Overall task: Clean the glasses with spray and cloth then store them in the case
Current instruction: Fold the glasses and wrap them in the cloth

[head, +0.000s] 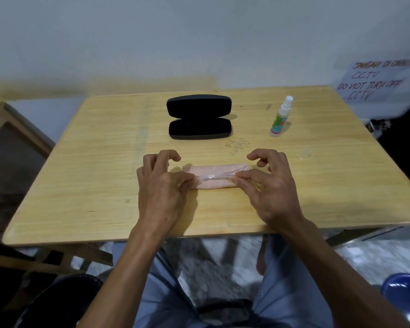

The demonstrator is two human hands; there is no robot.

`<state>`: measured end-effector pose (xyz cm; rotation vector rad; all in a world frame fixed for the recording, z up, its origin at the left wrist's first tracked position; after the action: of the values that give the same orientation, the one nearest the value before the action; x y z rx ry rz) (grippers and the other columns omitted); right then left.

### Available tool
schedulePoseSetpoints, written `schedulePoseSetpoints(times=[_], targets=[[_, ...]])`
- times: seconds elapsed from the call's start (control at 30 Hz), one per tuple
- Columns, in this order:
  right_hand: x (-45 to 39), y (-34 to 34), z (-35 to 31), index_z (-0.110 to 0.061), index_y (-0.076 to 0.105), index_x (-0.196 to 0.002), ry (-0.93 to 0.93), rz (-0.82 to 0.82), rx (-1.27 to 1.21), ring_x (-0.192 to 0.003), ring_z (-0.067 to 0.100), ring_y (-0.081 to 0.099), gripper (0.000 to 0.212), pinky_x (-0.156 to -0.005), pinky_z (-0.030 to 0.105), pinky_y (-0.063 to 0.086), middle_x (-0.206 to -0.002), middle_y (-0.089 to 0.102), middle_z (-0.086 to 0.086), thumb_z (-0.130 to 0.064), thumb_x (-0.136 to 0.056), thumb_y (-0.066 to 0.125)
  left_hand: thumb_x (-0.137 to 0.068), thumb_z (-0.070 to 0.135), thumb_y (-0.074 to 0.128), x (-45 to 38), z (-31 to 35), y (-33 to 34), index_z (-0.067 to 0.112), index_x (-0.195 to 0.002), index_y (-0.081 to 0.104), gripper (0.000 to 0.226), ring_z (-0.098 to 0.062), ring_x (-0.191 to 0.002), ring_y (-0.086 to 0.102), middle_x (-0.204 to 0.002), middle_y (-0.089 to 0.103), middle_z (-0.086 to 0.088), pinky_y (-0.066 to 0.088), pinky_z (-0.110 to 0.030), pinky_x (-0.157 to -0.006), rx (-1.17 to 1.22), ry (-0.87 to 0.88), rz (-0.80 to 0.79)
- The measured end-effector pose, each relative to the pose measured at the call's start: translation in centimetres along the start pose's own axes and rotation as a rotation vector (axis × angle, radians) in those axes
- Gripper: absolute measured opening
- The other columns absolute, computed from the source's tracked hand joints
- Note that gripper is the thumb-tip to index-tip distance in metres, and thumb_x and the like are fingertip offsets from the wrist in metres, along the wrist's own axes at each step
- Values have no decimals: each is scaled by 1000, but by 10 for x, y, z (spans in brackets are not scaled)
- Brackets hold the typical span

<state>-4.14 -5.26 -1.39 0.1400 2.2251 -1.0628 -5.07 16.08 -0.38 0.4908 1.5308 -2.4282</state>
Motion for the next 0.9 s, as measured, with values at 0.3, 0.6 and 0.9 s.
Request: schedulePoseSetpoints(times=[0.3, 0.6, 0.9], targets=[[-19, -21, 15, -24, 75, -110, 163, -198, -98, -106, 16, 45, 37, -89, 27, 37, -123, 51, -6, -36, -76, 83, -72, 64, 57, -8, -19, -11, 32, -114, 72, 55, -12, -107, 32, -125, 47, 10, 41, -41, -93, 154, -52, -117], [-24, -2, 33, -36, 68, -123, 178, -517, -43, -110, 4, 34, 71, -102, 37, 40, -134, 43, -14, -78, -69, 49, -79, 58, 61, -22, -22, -1, 48, -117, 65, 40, -20, -122, 30, -138, 41, 8, 21, -32, -97, 12, 25, -321], [-22, 0, 35, -29, 77, -101, 103, -444, -63, -104, 9, 42, 55, -92, 38, 46, -124, 56, -8, -70, -75, 51, -78, 58, 60, -17, -23, 1, 44, -102, 75, 32, -25, -124, 33, -137, 46, 6, 26, -38, -97, -21, 68, -263]])
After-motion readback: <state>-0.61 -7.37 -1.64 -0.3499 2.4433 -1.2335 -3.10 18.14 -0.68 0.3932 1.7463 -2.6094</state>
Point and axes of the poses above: each hand's wrist, its own x-axis away from the middle knuckle, its own y-axis out of the palm, z = x × y, the point moved 5 cm from there along -x, towards the middle knuckle
